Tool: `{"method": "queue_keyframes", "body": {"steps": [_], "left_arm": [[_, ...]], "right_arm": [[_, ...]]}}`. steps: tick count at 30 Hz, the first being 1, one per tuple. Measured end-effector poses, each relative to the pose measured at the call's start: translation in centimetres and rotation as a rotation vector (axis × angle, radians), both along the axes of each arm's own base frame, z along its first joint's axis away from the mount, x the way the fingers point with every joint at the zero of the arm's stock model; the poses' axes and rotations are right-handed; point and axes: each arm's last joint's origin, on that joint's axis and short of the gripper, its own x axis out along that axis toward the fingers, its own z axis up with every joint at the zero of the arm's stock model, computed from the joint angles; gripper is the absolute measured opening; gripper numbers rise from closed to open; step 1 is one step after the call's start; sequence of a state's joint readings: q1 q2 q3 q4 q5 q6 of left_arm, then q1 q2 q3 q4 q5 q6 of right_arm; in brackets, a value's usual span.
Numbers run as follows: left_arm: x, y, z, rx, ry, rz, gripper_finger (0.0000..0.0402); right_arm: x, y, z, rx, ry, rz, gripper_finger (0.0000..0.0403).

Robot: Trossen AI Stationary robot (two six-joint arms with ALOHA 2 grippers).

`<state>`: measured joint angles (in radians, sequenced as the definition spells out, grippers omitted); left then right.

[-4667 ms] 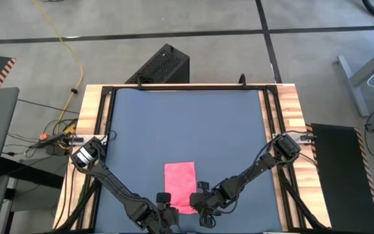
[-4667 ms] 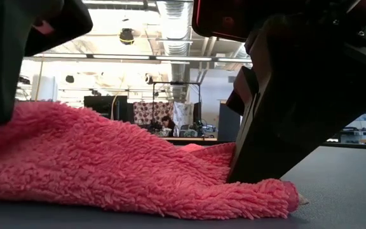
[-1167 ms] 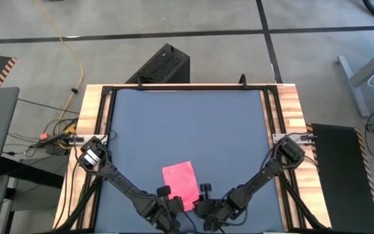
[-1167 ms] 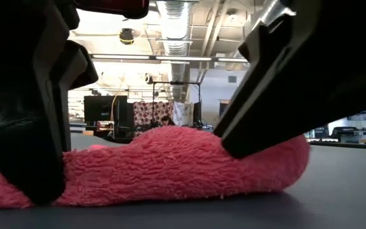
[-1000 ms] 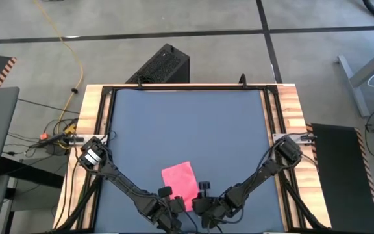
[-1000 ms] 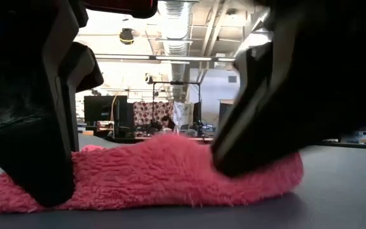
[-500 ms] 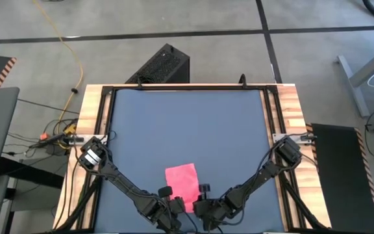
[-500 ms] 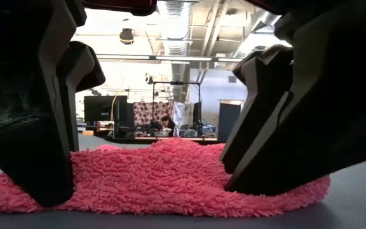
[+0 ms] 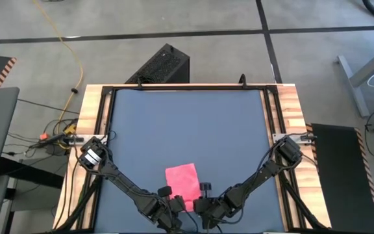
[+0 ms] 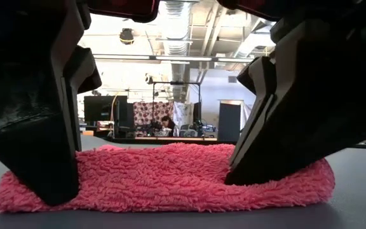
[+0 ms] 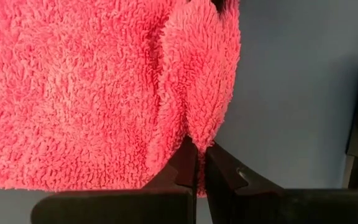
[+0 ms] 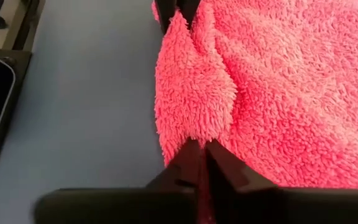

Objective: Roll towel
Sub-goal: Roll the pink towel

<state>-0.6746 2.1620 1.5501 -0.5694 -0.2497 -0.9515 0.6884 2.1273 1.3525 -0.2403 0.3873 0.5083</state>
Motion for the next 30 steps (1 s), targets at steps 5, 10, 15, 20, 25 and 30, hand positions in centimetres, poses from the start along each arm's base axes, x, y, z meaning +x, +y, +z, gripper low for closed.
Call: {"method": "queue_keyframes", "body": {"steps": [5, 10, 15, 20, 25, 30], "left_arm": [[0.1, -0.1, 0.1, -0.021, -0.014, 0.030, 0.0000], [0.5, -0.6, 0.4, -0.082, -0.067, 0.056, 0.0000], [0.6, -1.0, 1.0, -0.122, -0.106, 0.050, 0.0000], [0.6, -1.1, 1.2, -0.132, -0.110, 0.060, 0.0000], [0.5, -1.1, 1.2, -0.137, -0.109, 0.066, 0.0000], [0.5, -1.1, 1.2, -0.143, -0.105, 0.067, 0.0000]], "right_arm": [[-0.3, -0.1, 0.3, 0.034, 0.027, -0.031, 0.0024], [-0.7, -0.2, 1.5, 0.072, 0.037, -0.045, 0.0018], [-0.8, -0.2, 2.3, 0.117, 0.047, -0.043, 0.0018], [-0.9, -0.1, 2.3, 0.189, 0.101, -0.041, 0.0018], [-0.7, -0.4, 2.3, 0.257, 0.144, -0.049, 0.0018], [-0.4, -0.7, 2.5, 0.291, 0.159, -0.060, 0.0018]]}}
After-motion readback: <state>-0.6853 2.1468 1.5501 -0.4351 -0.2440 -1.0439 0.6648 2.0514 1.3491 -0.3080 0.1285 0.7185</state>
